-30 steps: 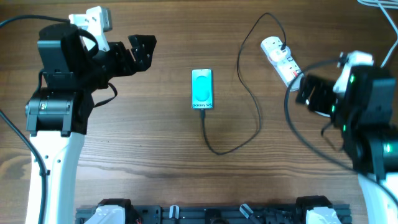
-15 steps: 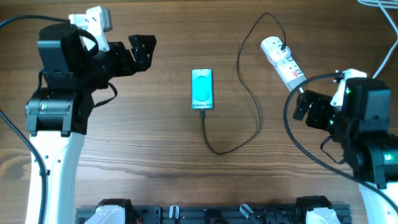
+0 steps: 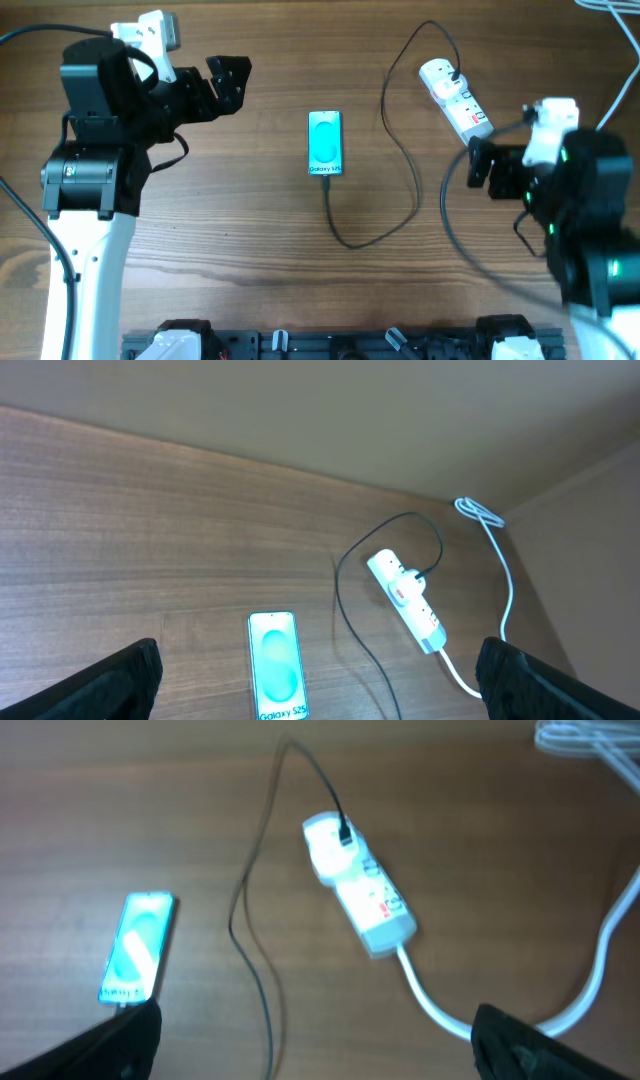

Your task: Plug charger to phone and switch on socket

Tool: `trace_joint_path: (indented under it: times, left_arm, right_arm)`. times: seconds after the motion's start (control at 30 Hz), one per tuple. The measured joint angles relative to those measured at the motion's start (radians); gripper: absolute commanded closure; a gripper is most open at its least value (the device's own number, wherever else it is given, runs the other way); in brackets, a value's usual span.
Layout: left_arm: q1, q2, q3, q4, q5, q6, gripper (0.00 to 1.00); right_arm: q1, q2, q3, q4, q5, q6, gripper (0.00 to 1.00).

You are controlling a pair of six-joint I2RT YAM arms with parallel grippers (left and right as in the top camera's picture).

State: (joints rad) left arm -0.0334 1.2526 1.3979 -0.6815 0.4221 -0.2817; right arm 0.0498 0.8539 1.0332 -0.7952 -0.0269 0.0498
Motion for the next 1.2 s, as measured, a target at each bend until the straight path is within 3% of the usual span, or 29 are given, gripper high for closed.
trace_joint_path:
  times: [0.13,0.5,0.77,1.2]
  left_arm:
    - [0.000,0.000,0.000,0.000,0.000,0.000,0.00]
    - [0.000,-0.002,0.000,0.000,0.000,0.000,0.00]
    - [0.000,-0.002,0.000,0.000,0.000,0.000,0.00]
    - [0.000,-0.002,0.000,0.000,0.000,0.000,0.00]
  right_arm:
    - [-0.042,-0.281,-0.285,0.252,-0.059,-0.080,0.00]
    - [-0.054,-0.657,-0.773,0.611,-0.123,-0.162,0.00]
    - [-0.058,-0.744,-0.914,0.764,-0.130,-0.168,0.00]
    - [-0.058,-0.834,-1.024,0.823,-0.062,-0.073,0.00]
